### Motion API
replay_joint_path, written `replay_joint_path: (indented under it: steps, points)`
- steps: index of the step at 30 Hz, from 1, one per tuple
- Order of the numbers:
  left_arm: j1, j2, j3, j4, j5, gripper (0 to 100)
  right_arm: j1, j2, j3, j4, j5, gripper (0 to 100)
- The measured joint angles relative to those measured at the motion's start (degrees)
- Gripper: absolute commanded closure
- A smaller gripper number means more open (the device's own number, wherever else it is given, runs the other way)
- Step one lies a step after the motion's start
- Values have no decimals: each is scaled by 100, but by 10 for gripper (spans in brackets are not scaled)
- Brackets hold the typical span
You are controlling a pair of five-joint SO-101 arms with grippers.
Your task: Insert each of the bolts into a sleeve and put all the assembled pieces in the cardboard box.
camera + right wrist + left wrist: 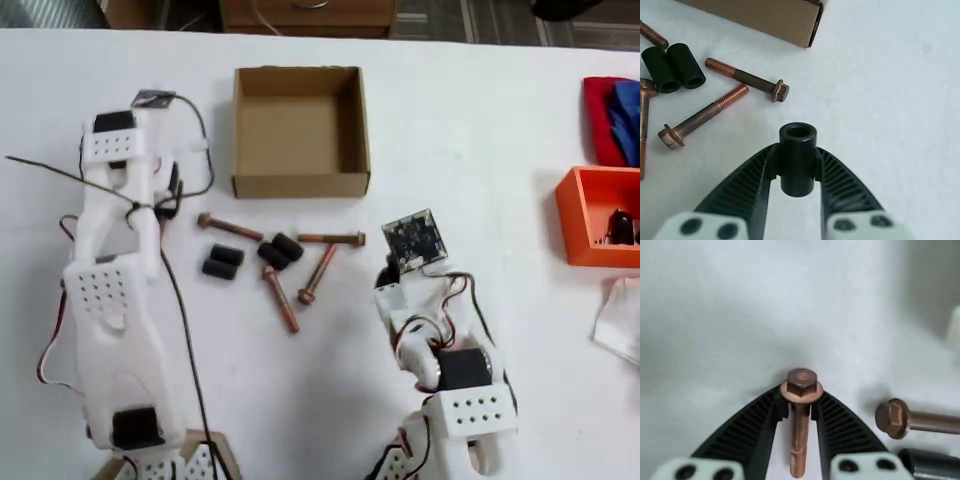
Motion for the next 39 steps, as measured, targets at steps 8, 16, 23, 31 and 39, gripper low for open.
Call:
replay_joint_path:
  steps: [8, 16, 23, 31, 39]
  points:
    - [53, 167, -589, 369, 0, 978, 0, 0, 0, 0, 0, 975]
    - [35, 193, -2523, 1389, 0, 976, 0, 0, 0, 0, 0, 975]
    - [44, -1468, -1688, 1424, 105, 976, 0, -492, 0, 264, 0, 975]
    - [484, -5873, 2541, 949, 563, 975, 0, -2479, 105, 1371, 0, 975]
    - [1275, -9987, 5767, -1213, 826, 974, -237, -3042, 510, 721, 0, 975]
